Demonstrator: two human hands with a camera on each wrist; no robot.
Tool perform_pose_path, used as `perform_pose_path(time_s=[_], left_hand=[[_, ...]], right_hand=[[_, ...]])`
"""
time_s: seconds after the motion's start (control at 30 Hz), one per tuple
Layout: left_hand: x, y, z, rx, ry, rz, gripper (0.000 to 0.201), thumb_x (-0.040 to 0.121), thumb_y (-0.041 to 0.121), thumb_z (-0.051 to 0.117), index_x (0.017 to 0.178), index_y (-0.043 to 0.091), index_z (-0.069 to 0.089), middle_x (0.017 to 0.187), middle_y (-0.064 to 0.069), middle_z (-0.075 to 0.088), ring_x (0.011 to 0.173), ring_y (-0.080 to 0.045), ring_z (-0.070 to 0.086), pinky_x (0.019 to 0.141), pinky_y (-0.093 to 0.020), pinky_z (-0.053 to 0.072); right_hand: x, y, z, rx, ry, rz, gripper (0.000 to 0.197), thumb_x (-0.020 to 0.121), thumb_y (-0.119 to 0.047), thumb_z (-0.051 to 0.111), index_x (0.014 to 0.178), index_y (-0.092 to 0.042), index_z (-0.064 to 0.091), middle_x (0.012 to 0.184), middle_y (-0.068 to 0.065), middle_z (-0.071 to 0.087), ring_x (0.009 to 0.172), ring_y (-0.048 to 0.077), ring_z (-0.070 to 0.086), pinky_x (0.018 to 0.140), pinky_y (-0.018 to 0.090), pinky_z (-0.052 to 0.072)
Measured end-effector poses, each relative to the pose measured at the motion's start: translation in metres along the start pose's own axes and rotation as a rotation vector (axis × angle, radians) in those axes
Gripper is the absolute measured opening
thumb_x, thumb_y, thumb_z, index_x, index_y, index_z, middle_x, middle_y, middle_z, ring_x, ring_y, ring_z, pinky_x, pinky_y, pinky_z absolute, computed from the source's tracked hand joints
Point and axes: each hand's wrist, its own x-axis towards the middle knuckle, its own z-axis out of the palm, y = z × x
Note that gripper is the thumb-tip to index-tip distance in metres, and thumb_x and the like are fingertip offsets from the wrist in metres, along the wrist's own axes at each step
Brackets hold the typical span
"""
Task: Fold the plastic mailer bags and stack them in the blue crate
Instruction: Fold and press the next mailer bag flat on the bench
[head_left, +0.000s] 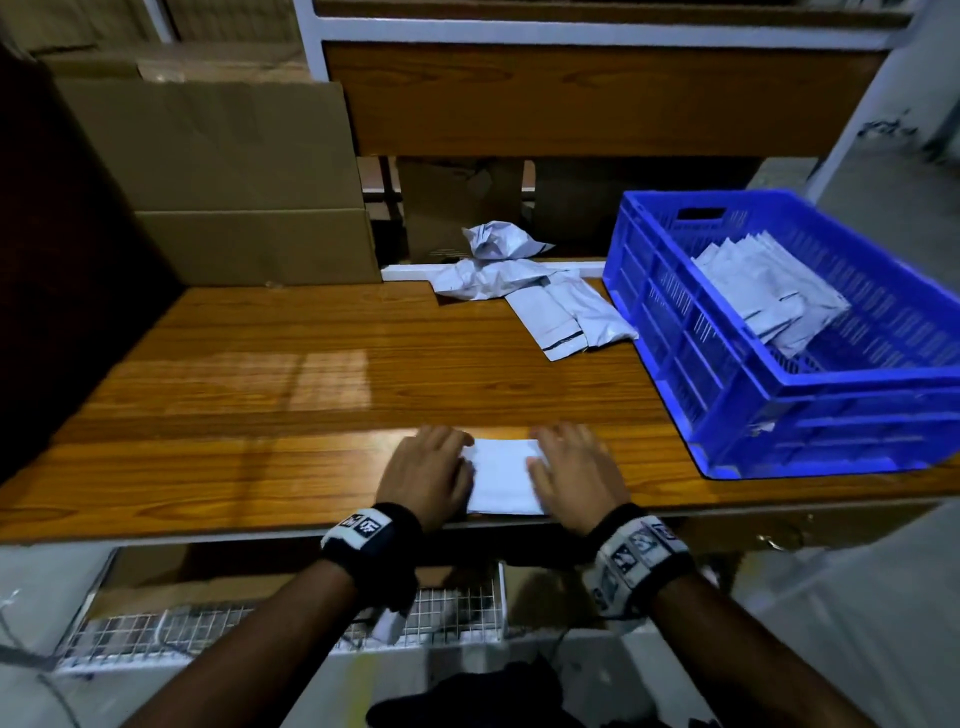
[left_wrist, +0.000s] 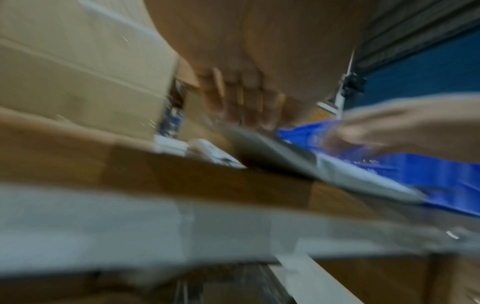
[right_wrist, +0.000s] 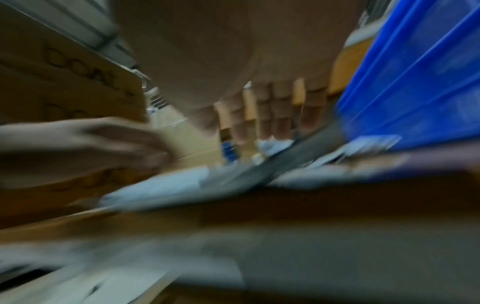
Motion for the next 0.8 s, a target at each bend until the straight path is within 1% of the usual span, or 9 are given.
perform_pose_path(time_s=[0.07,0.13,0.2,0.3,0.43,0.5,0.6,0.7,0.8], left_hand=[[0.004,0.008,0.019,-0.006,-0.143,0.026,0.047,0.089,0.042,0.037,0.125,0.018,0.056,0.124,-0.005,0.059,0.116,-0.027,0.05,0.091,-0.038,0.042],[0.003,0.009,0.033,-0.036,-0.228,-0.032,0.062,0.092,0.048,0.02,0.14,0.018,0.045,0.143,-0.005,0.048,0.133,-0.024,0.04,0.107,-0.037,0.034],[-0.001,0.009,0.039,-0.038,-0.245,-0.069,0.068,0.092,0.049,0.009,0.148,0.019,0.034,0.153,-0.004,0.036,0.142,-0.023,0.028,0.115,-0.037,0.023],[-0.004,0.013,0.041,0.014,-0.261,-0.085,0.071,0.091,0.05,0.001,0.152,0.02,0.022,0.158,-0.003,0.025,0.146,-0.022,0.016,0.118,-0.038,0.014],[-0.002,0.013,0.043,0.082,-0.288,-0.081,0.071,0.092,0.047,0.0,0.153,0.018,0.019,0.159,-0.003,0.022,0.147,-0.021,0.013,0.118,-0.039,0.013],[-0.002,0.012,0.044,0.084,-0.298,-0.082,0.071,0.091,0.047,0.0,0.153,0.018,0.018,0.159,-0.003,0.021,0.147,-0.021,0.011,0.118,-0.039,0.012],[-0.001,0.01,0.043,0.025,-0.302,-0.082,0.074,0.089,0.052,-0.002,0.154,0.019,0.016,0.16,-0.001,0.016,0.148,-0.019,0.007,0.119,-0.036,0.008],[-0.003,0.004,0.04,-0.041,-0.308,-0.11,0.079,0.087,0.061,-0.001,0.154,0.021,0.011,0.161,0.002,0.01,0.148,-0.013,0.001,0.119,-0.033,0.004],[-0.011,-0.006,0.037,-0.006,-0.305,-0.165,0.083,0.088,0.07,0.005,0.155,0.021,0.008,0.162,0.004,0.006,0.148,-0.011,-0.002,0.119,-0.035,0.0]], right_hand=[[0.002,-0.019,0.018,0.036,-0.155,-0.043,0.06,0.093,-0.052,0.02,0.141,-0.024,0.042,0.151,0.006,0.037,0.138,0.028,0.032,0.111,0.046,0.027],[0.001,-0.028,0.034,0.06,-0.231,-0.019,0.073,0.089,-0.056,0.004,0.15,-0.026,0.029,0.159,0.003,0.024,0.147,0.024,0.017,0.118,0.048,0.015],[-0.003,-0.029,0.045,0.033,-0.201,-0.003,0.066,0.094,-0.052,0.01,0.15,-0.027,0.032,0.157,0.003,0.031,0.147,0.025,0.022,0.117,0.052,0.018],[-0.008,-0.029,0.05,-0.01,-0.121,0.005,0.051,0.097,-0.046,0.032,0.143,-0.029,0.046,0.146,0.005,0.048,0.138,0.032,0.039,0.109,0.056,0.031],[-0.007,-0.034,0.053,-0.023,-0.043,0.027,0.049,0.093,-0.043,0.04,0.139,-0.029,0.051,0.142,0.004,0.052,0.134,0.033,0.044,0.109,0.055,0.029],[-0.004,-0.035,0.052,-0.018,-0.074,0.036,0.051,0.092,-0.043,0.038,0.14,-0.029,0.05,0.143,0.004,0.051,0.134,0.033,0.042,0.111,0.054,0.028],[-0.006,-0.031,0.051,0.016,-0.114,0.02,0.051,0.095,-0.045,0.036,0.141,-0.026,0.05,0.145,0.005,0.05,0.134,0.033,0.043,0.109,0.054,0.031],[-0.007,-0.021,0.049,0.048,-0.142,0.017,0.061,0.098,-0.054,0.025,0.143,-0.02,0.047,0.149,0.008,0.045,0.138,0.031,0.04,0.111,0.051,0.033],[-0.016,0.001,0.045,0.049,-0.164,0.077,0.087,0.092,-0.07,0.003,0.15,-0.013,0.034,0.155,0.011,0.034,0.144,0.026,0.03,0.118,0.044,0.018]])
